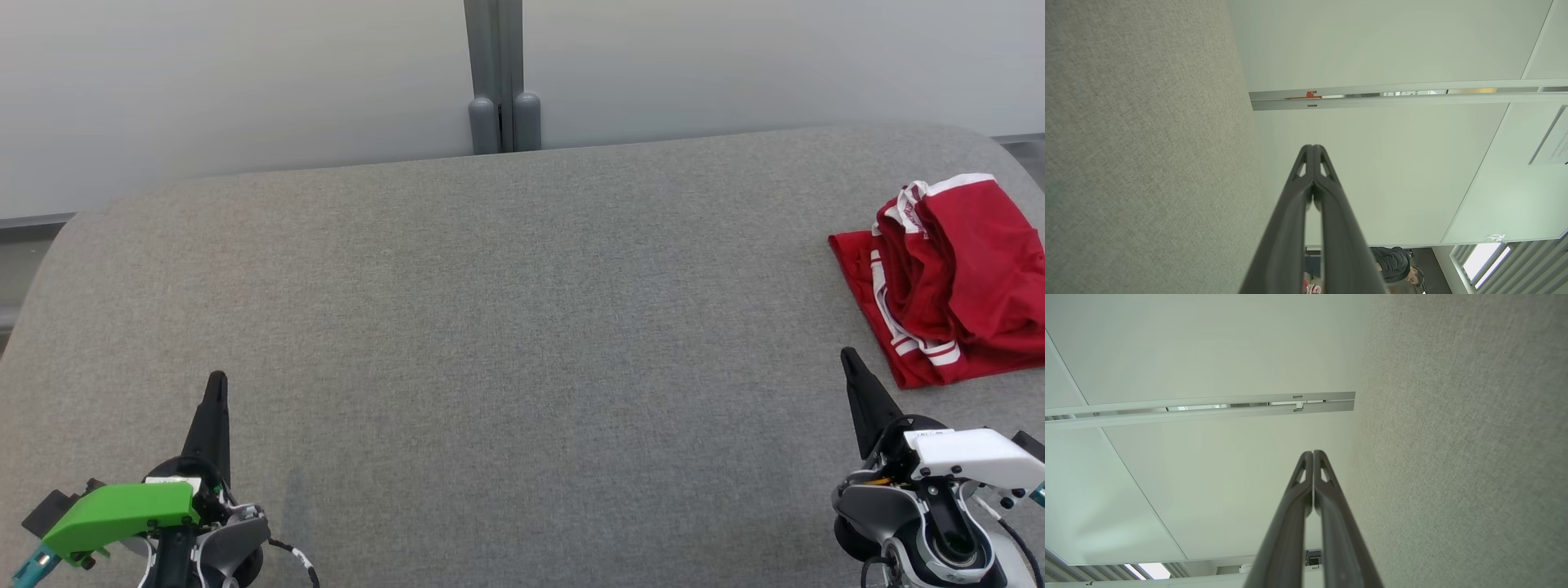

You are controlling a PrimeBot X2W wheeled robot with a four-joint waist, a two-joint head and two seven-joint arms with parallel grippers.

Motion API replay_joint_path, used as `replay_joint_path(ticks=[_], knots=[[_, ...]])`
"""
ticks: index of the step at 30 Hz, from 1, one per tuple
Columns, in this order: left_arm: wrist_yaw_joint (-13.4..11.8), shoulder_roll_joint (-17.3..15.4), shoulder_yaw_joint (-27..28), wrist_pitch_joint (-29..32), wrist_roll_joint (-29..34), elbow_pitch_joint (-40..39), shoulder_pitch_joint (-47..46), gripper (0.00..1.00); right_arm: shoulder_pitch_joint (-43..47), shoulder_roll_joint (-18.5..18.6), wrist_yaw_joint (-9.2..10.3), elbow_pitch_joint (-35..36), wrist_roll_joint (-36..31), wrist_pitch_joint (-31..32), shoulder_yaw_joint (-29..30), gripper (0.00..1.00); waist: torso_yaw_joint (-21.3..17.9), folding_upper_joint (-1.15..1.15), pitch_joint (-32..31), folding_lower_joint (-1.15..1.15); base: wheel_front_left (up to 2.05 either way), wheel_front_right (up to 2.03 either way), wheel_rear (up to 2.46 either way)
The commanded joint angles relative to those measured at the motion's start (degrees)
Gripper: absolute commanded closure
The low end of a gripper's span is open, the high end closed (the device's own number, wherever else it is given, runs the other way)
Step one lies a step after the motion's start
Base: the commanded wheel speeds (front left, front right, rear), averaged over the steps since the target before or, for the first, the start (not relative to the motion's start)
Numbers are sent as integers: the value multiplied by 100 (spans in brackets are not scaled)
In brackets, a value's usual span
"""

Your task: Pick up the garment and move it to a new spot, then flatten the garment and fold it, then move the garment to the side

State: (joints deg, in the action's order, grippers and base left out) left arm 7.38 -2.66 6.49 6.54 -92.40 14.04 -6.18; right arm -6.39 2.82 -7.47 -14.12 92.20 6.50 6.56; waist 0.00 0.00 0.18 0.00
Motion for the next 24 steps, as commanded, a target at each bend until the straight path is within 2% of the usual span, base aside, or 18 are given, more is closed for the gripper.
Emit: replay_joint_path(ticks=[1, 24], knots=[[21, -40, 15, 17, -5, -9, -3, 100, 46, 4, -4, 32, 40, 17, 7, 100, 0, 0, 0, 0, 0, 0, 0], [21, -40, 15, 17, -4, -9, -3, 100, 46, 4, -3, 33, 40, 16, 7, 100, 0, 0, 0, 0, 0, 0, 0]])
